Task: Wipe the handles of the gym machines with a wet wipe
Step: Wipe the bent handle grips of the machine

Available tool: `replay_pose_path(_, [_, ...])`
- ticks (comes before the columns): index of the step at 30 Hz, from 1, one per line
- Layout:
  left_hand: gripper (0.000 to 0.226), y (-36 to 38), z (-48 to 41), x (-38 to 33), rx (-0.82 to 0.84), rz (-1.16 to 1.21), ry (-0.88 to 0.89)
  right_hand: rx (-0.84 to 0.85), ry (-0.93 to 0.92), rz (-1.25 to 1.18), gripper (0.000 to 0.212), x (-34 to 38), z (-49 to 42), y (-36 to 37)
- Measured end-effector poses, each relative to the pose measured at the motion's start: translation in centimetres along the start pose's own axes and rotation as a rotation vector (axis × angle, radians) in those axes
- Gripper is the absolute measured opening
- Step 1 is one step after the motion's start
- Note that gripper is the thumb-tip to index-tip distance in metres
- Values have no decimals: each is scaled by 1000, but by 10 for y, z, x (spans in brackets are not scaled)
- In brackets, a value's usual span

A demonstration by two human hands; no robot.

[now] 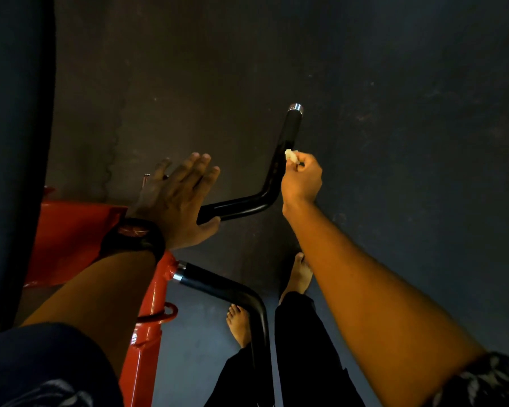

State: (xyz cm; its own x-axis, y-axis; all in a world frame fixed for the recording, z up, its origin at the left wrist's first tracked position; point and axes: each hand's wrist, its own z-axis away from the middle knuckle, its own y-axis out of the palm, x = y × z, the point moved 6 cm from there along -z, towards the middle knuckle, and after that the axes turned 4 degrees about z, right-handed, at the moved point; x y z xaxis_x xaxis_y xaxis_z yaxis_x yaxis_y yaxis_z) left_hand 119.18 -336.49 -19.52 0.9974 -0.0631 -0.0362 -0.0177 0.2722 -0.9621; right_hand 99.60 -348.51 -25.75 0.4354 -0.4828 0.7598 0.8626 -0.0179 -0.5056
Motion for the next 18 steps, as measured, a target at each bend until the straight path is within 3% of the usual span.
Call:
replay_pose_path(5, [89,-2,1,-1,-34,11,17,195,253,-242,15,-82,11,33])
replay_pose_path(8, [89,-2,1,-1,-23,-4,4,142,263,-245,22,-58,13,27])
replay_pose_path(12, [89,-4,0,-2,-12,7,1,-29,37,31,25,-23,60,-7])
replay_pose_path(18, [90,-3,0,-1,13,-11,-16,-37,-379,258,27,-2,64,-4])
